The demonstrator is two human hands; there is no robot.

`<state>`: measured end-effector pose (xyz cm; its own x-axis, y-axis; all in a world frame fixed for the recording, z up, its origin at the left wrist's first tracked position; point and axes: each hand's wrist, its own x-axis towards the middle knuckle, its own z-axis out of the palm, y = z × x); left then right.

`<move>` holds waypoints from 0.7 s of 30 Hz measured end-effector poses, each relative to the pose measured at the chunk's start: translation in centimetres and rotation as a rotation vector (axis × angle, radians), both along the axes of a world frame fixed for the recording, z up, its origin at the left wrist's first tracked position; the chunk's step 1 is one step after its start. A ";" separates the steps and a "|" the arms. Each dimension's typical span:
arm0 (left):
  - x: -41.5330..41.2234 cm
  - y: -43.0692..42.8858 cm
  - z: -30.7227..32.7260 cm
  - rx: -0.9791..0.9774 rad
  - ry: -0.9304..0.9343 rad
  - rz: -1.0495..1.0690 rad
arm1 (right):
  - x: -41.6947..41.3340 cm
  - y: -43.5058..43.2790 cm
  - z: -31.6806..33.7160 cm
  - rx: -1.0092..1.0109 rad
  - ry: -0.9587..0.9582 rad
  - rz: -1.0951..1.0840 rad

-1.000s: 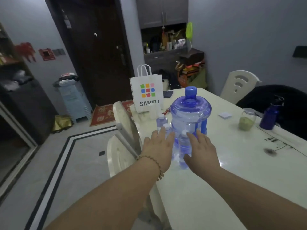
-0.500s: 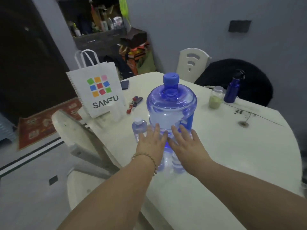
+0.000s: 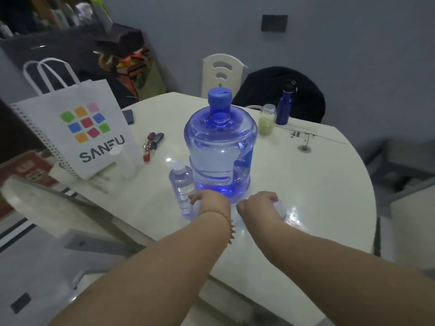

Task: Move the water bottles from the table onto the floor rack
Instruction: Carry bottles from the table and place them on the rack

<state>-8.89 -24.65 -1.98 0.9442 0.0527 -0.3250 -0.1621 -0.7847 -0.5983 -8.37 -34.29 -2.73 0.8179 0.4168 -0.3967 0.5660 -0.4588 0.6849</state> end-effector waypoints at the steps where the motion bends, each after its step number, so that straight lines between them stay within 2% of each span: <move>1: -0.2 -0.1 -0.1 0.055 0.043 -0.028 | -0.3 -0.3 -0.6 -0.048 0.022 -0.016; 2: -0.5 -0.3 -0.2 0.084 0.078 -0.025 | -0.8 -0.9 -1.2 -0.063 0.049 -0.060; 4: -1.1 -0.8 -0.2 0.067 0.116 0.025 | -1.9 -2.6 -2.1 0.090 0.069 -0.179; 9: -3.5 -2.3 -1.5 -0.057 0.069 -0.095 | -5.4 -7.8 -5.1 0.433 0.155 -0.350; 12: -5.1 -1.5 -3.5 -0.323 -0.098 0.088 | -7.4 -10.1 -7.1 0.571 0.152 -0.512; 15: -7.2 -3.1 -6.6 -0.584 -0.168 0.227 | -8.5 -11.7 -9.4 0.734 0.130 -0.702; 18: -8.5 -6.8 -9.2 -0.822 -0.147 0.395 | -9.0 -11.7 -11.0 0.830 0.122 -0.813; 21: -8.8 -9.3 -10.9 -0.889 -0.048 0.419 | -9.0 -11.4 -12.1 0.856 0.063 -0.794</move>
